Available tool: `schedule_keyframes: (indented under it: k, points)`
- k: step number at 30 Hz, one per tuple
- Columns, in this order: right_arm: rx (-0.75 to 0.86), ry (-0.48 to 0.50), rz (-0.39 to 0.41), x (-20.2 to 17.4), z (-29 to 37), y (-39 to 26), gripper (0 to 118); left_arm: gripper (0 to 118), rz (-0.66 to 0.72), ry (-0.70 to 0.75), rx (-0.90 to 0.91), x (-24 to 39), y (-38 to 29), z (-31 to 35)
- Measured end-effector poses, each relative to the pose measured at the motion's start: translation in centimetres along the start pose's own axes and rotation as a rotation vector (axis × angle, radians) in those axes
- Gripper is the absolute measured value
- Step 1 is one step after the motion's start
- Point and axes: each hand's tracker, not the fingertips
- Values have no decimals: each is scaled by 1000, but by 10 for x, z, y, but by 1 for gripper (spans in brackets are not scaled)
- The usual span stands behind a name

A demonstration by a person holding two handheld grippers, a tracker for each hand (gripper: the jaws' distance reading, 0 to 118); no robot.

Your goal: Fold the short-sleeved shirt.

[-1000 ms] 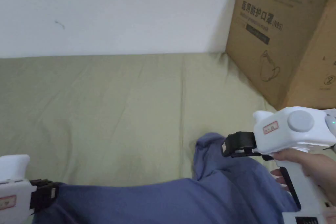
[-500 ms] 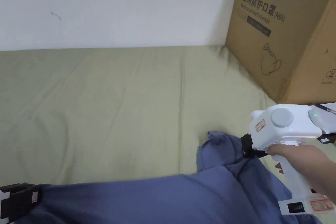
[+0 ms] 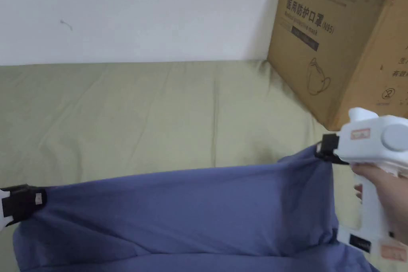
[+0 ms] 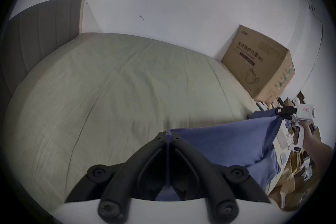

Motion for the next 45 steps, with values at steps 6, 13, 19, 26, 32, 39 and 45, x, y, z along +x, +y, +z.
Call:
schedule_keyframes:
  k: [6,13,19,26,32,39,45]
  points:
    - [-96,-5,29,45,87,-111,0,0,-63,-96,-175,-12,-73,54]
    - [-220,-68,-134,85,110,-213,0,0,-160,-48,-270,-10,-158,78]
    - [-150,-149,-14,77,102,-199,100,107,-163,63,-196,-13,-149,78]
    - [174,63,59,24,193,-170,109,118,-265,58,166,34,-128,169]
    - [747,101,256,-69,243,-194,58,99,-347,95,739,110,-152,214]
    - [755,72,321,-113,232,-206,0,0,-314,129,776,150,-146,204]
    - [709,77,326,-105,243,-199,0,0,-236,106,664,123,-123,215]
